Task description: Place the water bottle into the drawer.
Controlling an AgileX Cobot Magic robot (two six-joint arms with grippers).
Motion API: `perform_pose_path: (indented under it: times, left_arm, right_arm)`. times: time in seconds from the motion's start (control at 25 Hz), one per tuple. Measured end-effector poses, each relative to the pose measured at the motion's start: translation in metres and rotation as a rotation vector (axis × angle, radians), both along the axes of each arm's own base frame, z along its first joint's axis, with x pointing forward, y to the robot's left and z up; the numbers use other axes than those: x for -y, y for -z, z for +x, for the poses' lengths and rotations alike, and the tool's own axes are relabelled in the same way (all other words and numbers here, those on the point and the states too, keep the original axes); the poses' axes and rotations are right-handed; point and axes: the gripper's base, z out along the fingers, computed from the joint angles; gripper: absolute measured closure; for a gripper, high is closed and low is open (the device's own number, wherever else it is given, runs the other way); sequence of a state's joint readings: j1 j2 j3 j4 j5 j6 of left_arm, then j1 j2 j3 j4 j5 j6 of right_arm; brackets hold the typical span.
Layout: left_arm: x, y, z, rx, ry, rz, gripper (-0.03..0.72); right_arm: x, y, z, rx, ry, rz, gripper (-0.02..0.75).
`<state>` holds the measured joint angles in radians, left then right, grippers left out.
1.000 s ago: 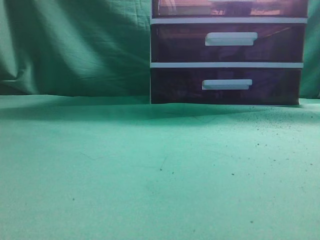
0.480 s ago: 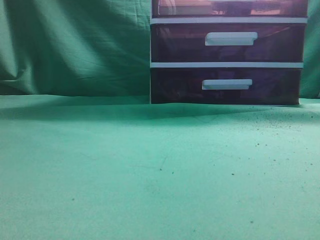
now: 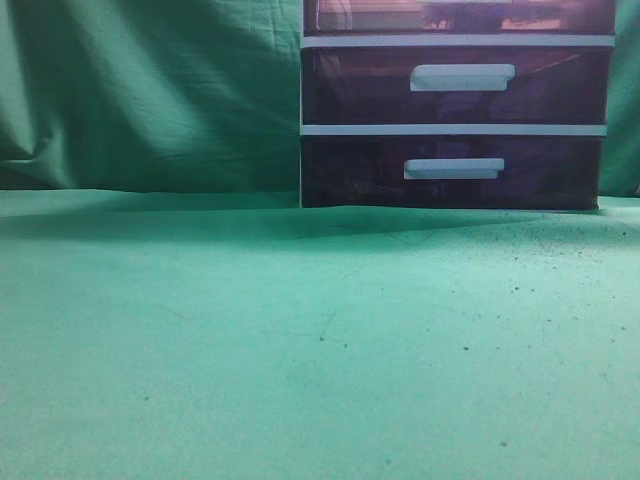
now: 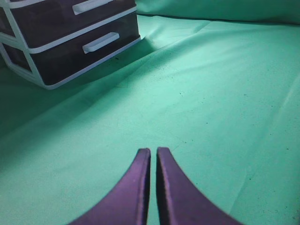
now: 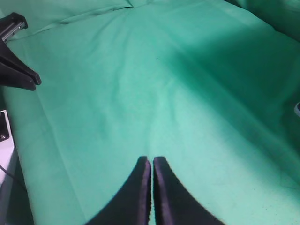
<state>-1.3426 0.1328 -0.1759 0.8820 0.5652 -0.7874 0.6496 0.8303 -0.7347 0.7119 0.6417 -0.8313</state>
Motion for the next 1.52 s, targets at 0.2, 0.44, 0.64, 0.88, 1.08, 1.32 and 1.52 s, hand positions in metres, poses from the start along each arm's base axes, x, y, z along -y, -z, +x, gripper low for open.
perform_pose_path:
  times: [0.2, 0.44, 0.64, 0.88, 1.08, 1.32, 1.52]
  left_arm:
    - [0.0, 0.0, 0.0, 0.001, 0.0, 0.0, 0.688]
    - [0.0, 0.0, 0.0, 0.002, 0.0, 0.001, 0.688]
    - [0.0, 0.0, 0.0, 0.001, -0.001, -0.001, 0.688]
    - [0.0, 0.0, 0.0, 0.005, -0.001, 0.0, 0.688]
    - [0.0, 0.0, 0.0, 0.007, -0.002, 0.001, 0.688]
    - [0.0, 0.0, 0.0, 0.007, -0.002, 0.001, 0.688]
    - [0.0, 0.0, 0.0, 0.007, -0.001, 0.0, 0.688]
  right_arm:
    - [0.0, 0.0, 0.0, 0.005, 0.0, -0.003, 0.738]
    - [0.009, 0.005, 0.013, 0.059, 0.165, 0.008, 0.738]
    - [0.051, 0.009, 0.005, 0.031, 0.481, 0.096, 0.738]
    - [0.104, 0.041, -0.027, 0.094, 0.859, 0.168, 0.738]
    - [0.12, 0.078, -0.047, 0.169, 1.024, 0.164, 0.738]
    - [0.126, 0.148, -0.056, 0.161, 1.113, 0.13, 0.738]
    - [0.126, 0.165, -0.055, 0.129, 1.116, 0.107, 0.738]
